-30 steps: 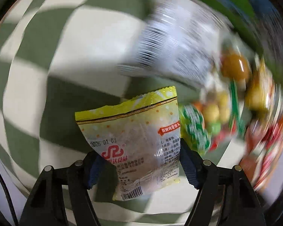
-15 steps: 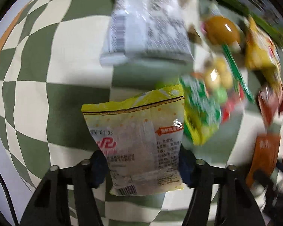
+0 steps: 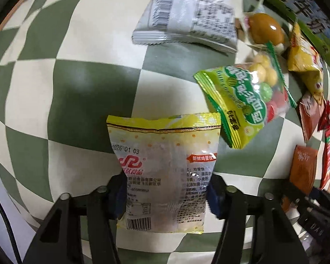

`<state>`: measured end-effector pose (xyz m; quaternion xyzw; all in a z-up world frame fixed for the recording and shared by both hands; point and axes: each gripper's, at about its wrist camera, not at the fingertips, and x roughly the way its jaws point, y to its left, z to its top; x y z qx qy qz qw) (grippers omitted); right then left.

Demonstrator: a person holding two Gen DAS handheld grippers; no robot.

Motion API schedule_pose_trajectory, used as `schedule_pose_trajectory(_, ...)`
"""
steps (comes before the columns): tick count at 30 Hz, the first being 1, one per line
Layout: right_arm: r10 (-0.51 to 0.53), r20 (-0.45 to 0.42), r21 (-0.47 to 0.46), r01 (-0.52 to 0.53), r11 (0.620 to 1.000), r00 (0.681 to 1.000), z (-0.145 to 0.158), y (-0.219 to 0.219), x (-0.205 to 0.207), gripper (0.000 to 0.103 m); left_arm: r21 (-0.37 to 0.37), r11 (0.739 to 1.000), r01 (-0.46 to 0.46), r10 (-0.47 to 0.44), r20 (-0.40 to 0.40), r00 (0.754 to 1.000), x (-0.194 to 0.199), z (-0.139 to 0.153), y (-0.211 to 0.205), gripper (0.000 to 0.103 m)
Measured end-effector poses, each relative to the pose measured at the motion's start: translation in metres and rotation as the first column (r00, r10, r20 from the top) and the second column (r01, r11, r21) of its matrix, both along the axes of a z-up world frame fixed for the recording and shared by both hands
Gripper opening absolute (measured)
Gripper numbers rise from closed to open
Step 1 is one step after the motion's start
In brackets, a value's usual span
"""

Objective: Organize snacks

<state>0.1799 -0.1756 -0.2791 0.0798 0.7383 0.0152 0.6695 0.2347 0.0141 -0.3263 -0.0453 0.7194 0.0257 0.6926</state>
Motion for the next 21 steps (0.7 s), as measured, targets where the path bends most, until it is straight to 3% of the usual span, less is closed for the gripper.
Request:
schedule_pose_trajectory(1, -0.004, 0.005, 0.003, 0.004, 1.0, 1.0, 0.002, -0.011, 0.001, 0.06, 0.001, 1.0, 0.008, -0.008, 0.005, 1.0, -0.01, 0.018, 0.009, 0.049)
schedule_pose_trajectory(6, -0.01, 0.057, 0.008, 0.01, 1.0, 0.998, 0.019, -0.027, 0.001, 0.058, -0.014, 1.0, 0.011, -0.01, 0.02, 1.0, -0.021, 0.025, -0.007, 0.046)
schedule_pose_trajectory(11, -0.025, 0.1, 0.045, 0.02, 0.999, 0.995, 0.043, -0.028, -0.001, 0.058, -0.052, 0.998, 0.027, -0.025, 0.052, 0.998, -0.023, 0.051, -0.007, 0.045)
schedule_pose_trajectory(16, -0.044, 0.175, 0.112, 0.024, 0.993, 0.984, 0.093, -0.032, 0.007, 0.058, -0.118, 0.992, 0.051, -0.037, 0.118, 0.992, -0.02, 0.092, -0.016, 0.045)
schedule_pose_trajectory(21, -0.05, 0.272, 0.16, 0.006, 0.987, 0.961, 0.157, -0.035, 0.021, 0.058, -0.197, 0.976, 0.095, -0.052, 0.211, 0.976, 0.009, 0.151, -0.037, 0.045)
